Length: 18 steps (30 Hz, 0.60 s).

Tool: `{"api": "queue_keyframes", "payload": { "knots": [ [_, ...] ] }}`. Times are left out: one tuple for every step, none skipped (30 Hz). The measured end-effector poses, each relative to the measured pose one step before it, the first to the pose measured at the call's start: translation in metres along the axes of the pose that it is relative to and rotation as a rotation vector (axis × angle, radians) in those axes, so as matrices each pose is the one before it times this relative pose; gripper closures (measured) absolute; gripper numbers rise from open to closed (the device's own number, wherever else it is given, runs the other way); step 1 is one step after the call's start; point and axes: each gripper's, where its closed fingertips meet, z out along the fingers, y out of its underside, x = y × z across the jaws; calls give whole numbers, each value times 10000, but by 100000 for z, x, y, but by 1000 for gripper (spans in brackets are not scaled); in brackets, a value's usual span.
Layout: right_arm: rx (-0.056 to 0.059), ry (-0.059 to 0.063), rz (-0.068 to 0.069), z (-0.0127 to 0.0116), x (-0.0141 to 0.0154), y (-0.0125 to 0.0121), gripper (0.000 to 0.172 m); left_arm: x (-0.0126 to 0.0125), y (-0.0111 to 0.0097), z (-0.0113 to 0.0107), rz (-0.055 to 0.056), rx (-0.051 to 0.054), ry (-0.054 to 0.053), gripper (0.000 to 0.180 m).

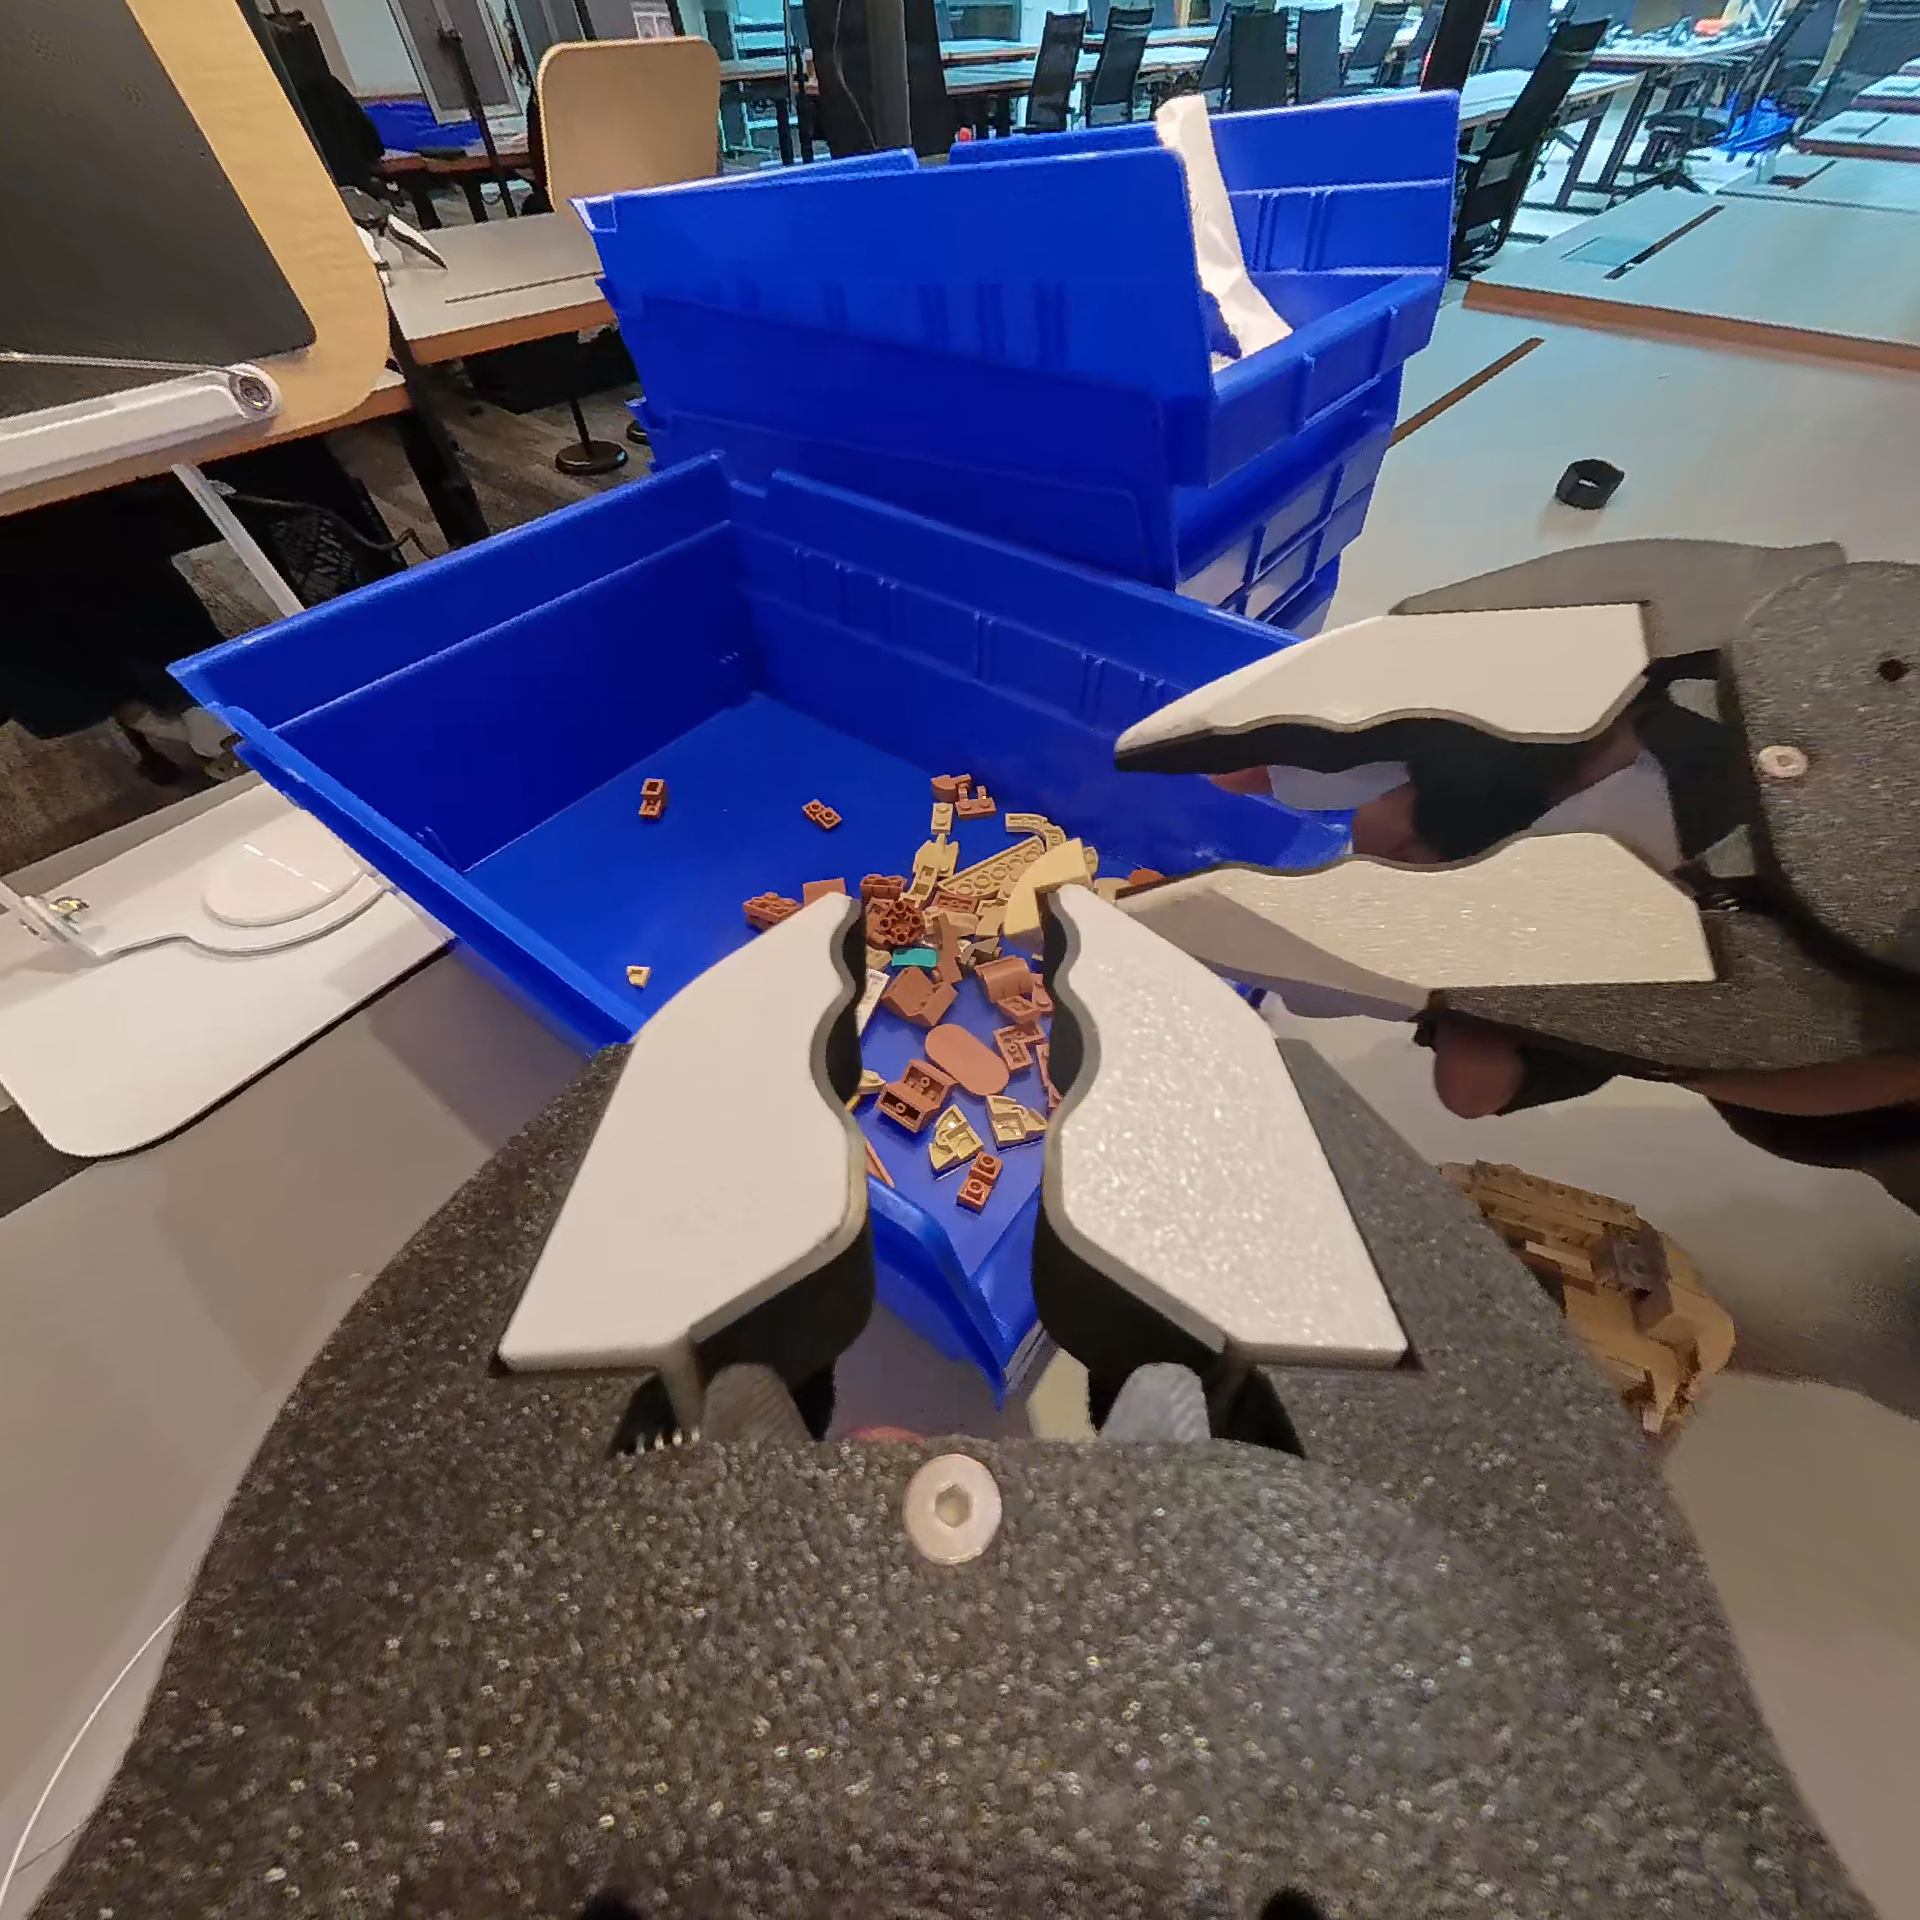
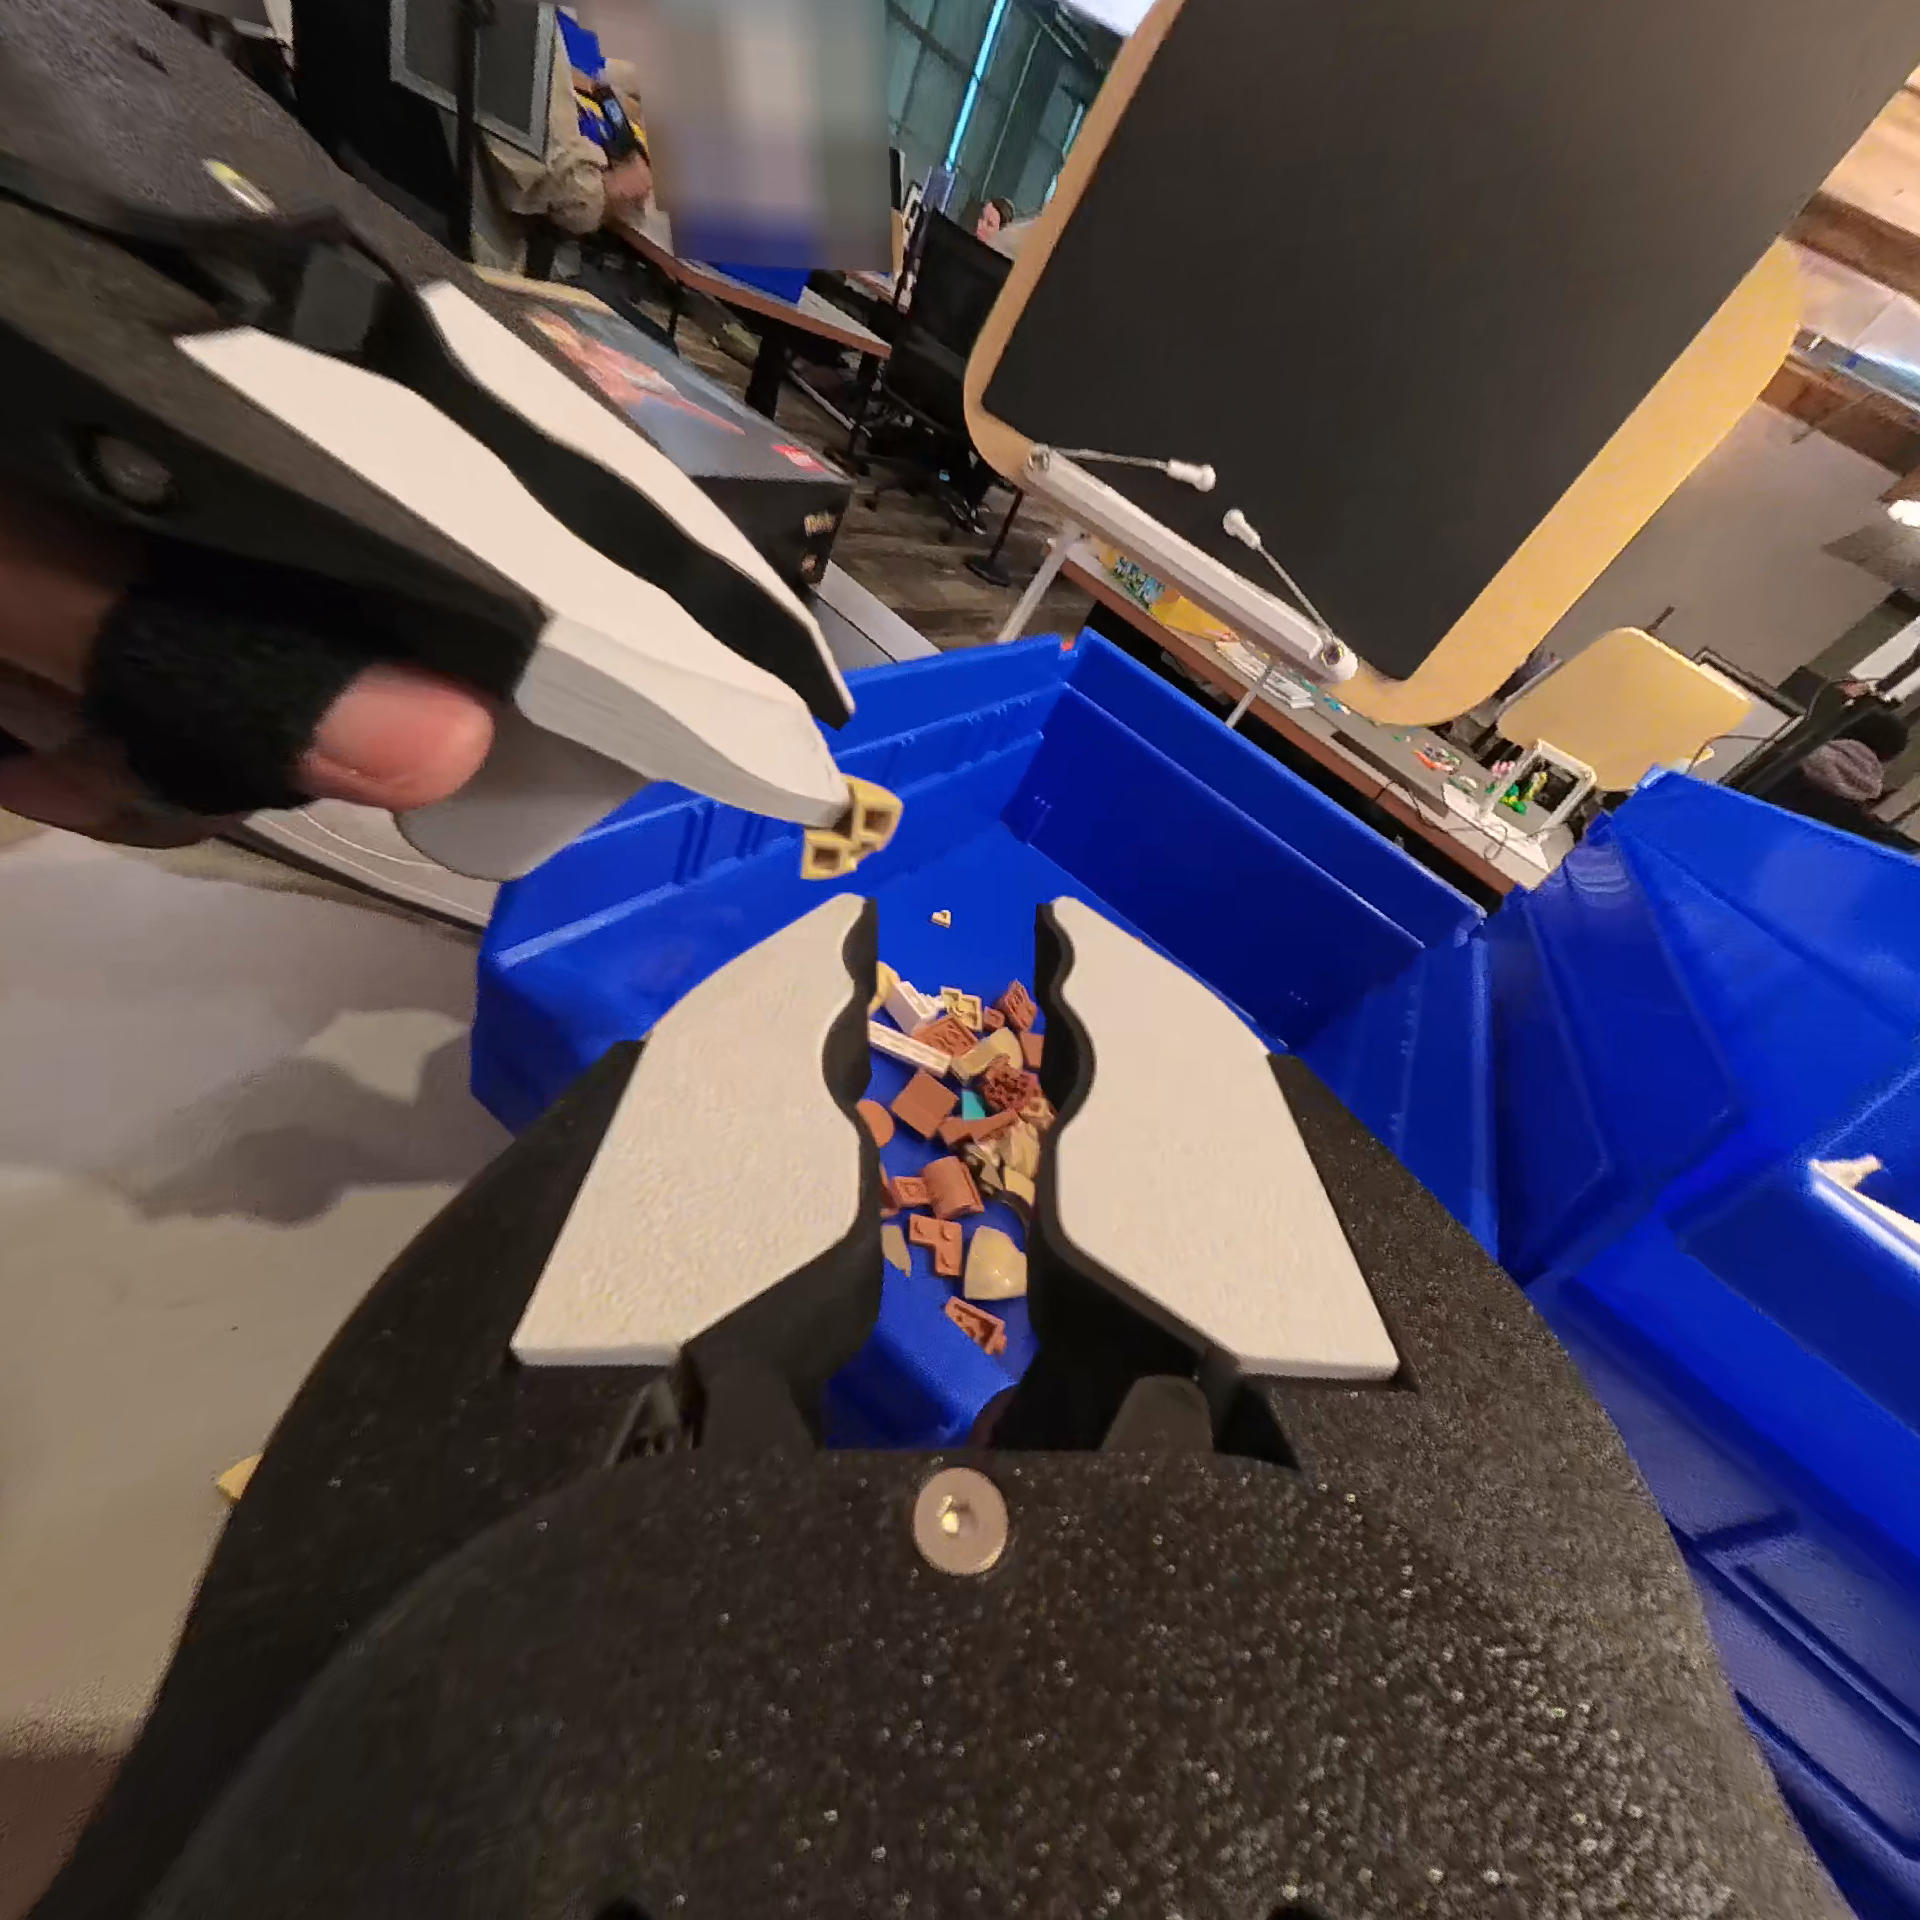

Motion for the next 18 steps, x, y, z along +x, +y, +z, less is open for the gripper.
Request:
{"api": "queue_keyframes", "payload": {
  "knots": [
    [178,-64,9,-77,-229,-366,143,53,-19,-4,-21,9,20,148],
    [141,-56,-3,90,-233,-314,144,126,5,28,-27,-3,56,148],
    [7,19,-28,273,-90,-107,144,178,58,79,-2,-37,60,148],
    [-191,148,-56,397,143,223,145,127,80,79,33,-47,2,148],
    [-305,280,-57,428,379,476,145,46,68,59,74,-41,-34,146],
    [-271,252,-12,345,398,540,145,-30,87,24,73,-50,-68,145],
    [-146,60,24,181,151,455,145,-88,60,-28,68,-20,-83,145],
    [-32,-64,10,-13,-18,325,145,-133,48,-68,72,-6,-94,145],
    [40,-46,-39,-160,-12,176,145,-172,50,-123,89,-1,-93,144],
    [57,1,-79,-246,52,69,145,-151,25,-146,113,8,-84,144],
    [15,19,-89,-300,83,59,145,-92,16,-216,140,15,-59,144],
    [-41,20,-79,-299,70,97,145,30,8,-280,196,22,-16,144],
    [-59,21,-60,-318,57,133,145,122,6,-365,267,24,0,143],
    [-66,28,-55,-323,60,178,145,163,47,-478,336,23,-30,143],
    [-121,49,-79,-323,62,300,145,197,27,-534,418,40,-61,143],
    [-178,75,-115,-296,83,408,145,232,-66,-563,477,69,-78,143],
    [-219,95,-155,-276,88,482,145,278,-145,-561,486,104,-71,143],
    [-256,100,-192,-274,87,537,145,551,-128,-564,487,113,81,143]
  ]
}}
